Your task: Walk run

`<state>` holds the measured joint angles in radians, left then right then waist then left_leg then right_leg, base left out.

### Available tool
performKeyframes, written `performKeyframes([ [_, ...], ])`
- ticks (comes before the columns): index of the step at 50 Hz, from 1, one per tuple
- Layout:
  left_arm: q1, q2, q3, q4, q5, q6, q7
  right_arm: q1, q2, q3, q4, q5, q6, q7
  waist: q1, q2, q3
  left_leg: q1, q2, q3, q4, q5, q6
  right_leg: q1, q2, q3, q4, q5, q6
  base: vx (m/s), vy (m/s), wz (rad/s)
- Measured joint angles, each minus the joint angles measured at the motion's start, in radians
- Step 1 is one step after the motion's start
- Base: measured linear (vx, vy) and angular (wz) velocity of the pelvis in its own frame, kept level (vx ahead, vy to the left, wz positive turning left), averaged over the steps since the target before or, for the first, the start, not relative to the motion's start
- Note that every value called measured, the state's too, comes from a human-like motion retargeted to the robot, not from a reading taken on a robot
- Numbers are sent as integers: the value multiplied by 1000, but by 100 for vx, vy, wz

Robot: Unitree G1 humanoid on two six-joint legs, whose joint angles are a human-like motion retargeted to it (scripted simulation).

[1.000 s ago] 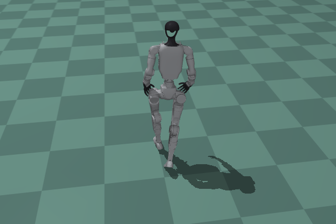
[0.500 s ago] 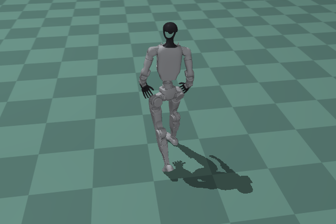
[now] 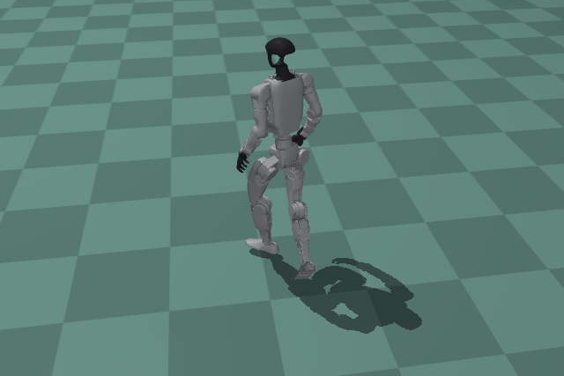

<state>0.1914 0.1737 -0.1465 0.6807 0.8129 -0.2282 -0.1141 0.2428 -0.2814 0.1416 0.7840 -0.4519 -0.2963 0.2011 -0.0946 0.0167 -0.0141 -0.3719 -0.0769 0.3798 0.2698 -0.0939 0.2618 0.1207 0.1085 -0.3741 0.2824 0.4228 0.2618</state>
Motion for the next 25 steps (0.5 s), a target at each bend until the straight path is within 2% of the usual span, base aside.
performKeyframes([
  [2,-7,-16,31,40,15,-15,50,-46,9,8,34,-20,6,28,-25,36,7,-94,25,-189,148,-34,0,-112,69,64,238,101,0,74,-11,88],
  [3,-19,-21,57,54,22,-19,59,-67,10,8,40,-31,5,36,-48,64,19,-96,66,-168,201,-54,0,-168,116,138,356,101,0,61,9,111],
  [5,-20,-21,58,70,33,-14,60,-73,28,7,36,-28,4,30,-42,135,17,-39,135,-156,213,-86,-1,-227,202,264,443,23,0,79,31,119],
  [7,-24,-70,30,89,15,-18,59,-41,-2,-3,1,5,-17,-31,14,170,6,76,98,-154,103,-72,0,-247,120,348,444,-67,-21,87,63,95],
  [10,-12,-101,-13,95,-50,-44,63,13,-1,-53,-45,44,-87,-128,-3,182,-4,169,0,-273,-27,20,0,-325,-77,267,397,-210,-193,64,33,231],
  [12,-4,-101,-30,85,-73,-55,38,40,8,-76,-70,80,-123,-173,-42,191,-14,208,-45,-376,-67,60,-2,-369,-158,234,294,-277,-233,65,13,290],
  [14,4,-91,-31,71,-63,-54,9,53,17,-85,-92,104,-133,-205,-90,187,-17,243,-88,-486,-82,73,-4,-400,-182,256,144,-303,-251,48,-3,295],
  [16,17,-75,-23,55,-40,-45,-14,52,25,-90,-109,104,-120,-210,-127,167,-15,273,-137,-586,-76,68,0,-425,-175,366,-15,-322,-240,56,-18,277],
  [19,45,-51,6,48,-43,-40,-21,30,35,-92,-121,58,-65,-158,-139,131,-1,326,-188,-691,-45,46,0,-444,-137,646,-208,-384,-215,63,-24,196],
  [20,54,-46,19,55,-59,-43,-22,19,36,-89,-122,34,-40,-131,-127,121,7,346,-200,-708,-32,39,0,-440,-124,744,-261,-405,-191,69,-17,129],
  [21,63,-46,28,72,-83,-45,-30,14,32,-85,-123,11,-23,-108,-123,112,15,371,-217,-726,-9,42,-2,-431,-129,789,-288,-417,-124,77,-15,132],
  [23,79,-47,48,103,-128,-41,-63,4,18,-75,-124,-27,1,-67,-111,88,25,414,-250,-747,41,71,-25,-420,-146,765,-293,-375,-16,72,-11,147],
  [25,101,-52,64,121,-162,-35,-95,8,6,-72,-126,-64,8,-37,-116,77,4,421,-249,-722,116,167,-86,-406,-152,713,-241,-384,-36,76,-11,179],
])
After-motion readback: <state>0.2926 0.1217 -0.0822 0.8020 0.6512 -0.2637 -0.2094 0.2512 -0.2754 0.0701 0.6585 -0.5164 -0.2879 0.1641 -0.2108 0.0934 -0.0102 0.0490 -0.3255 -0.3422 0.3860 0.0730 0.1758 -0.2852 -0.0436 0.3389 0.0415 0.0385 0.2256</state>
